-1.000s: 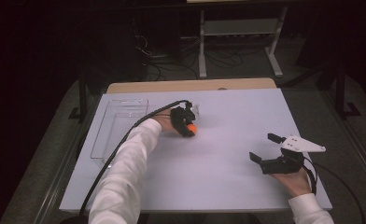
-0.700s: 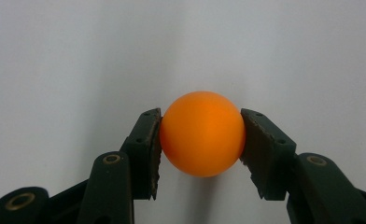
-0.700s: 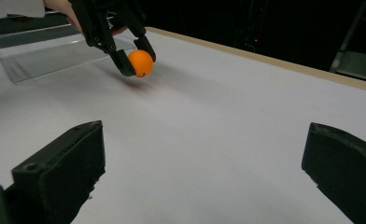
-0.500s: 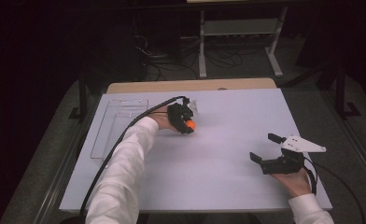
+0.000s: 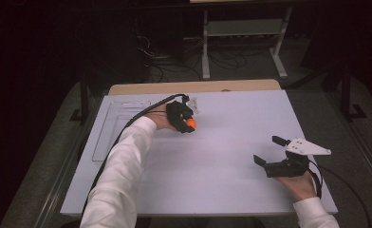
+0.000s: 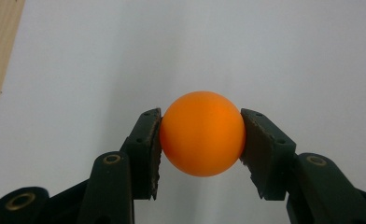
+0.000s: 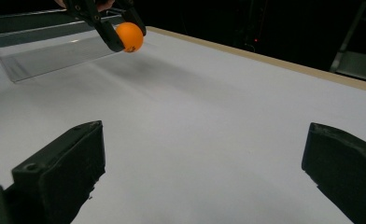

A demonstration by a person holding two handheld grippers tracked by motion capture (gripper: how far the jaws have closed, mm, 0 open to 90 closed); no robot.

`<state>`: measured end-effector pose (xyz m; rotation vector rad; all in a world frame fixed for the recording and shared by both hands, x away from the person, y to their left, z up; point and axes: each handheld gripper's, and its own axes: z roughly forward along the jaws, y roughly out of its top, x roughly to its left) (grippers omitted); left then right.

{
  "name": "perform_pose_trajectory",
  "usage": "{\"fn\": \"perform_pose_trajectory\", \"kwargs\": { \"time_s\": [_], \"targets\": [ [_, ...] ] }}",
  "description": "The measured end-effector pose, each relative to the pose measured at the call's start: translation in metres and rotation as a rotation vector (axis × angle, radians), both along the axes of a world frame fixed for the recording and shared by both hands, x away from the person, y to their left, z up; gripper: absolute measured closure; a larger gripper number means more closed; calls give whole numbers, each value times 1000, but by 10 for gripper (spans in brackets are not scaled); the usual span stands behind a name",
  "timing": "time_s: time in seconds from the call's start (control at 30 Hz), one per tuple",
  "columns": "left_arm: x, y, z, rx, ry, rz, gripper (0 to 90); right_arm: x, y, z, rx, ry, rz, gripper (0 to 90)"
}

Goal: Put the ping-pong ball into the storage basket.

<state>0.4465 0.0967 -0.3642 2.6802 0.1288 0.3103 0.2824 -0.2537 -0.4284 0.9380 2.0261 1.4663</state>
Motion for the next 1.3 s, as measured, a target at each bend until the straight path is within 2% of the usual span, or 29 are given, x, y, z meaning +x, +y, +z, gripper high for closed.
{"fn": "perform_pose_trajectory", "kwargs": {
  "time_s": [0.8,1.3],
  "targets": [
    [-18,14,35,-4,-48,10,505,0,1,0,-5,1,2,0],
    [-33,30,54,4,-58,20,505,0,1,-1,-1,3,2,0]
  ]
}}
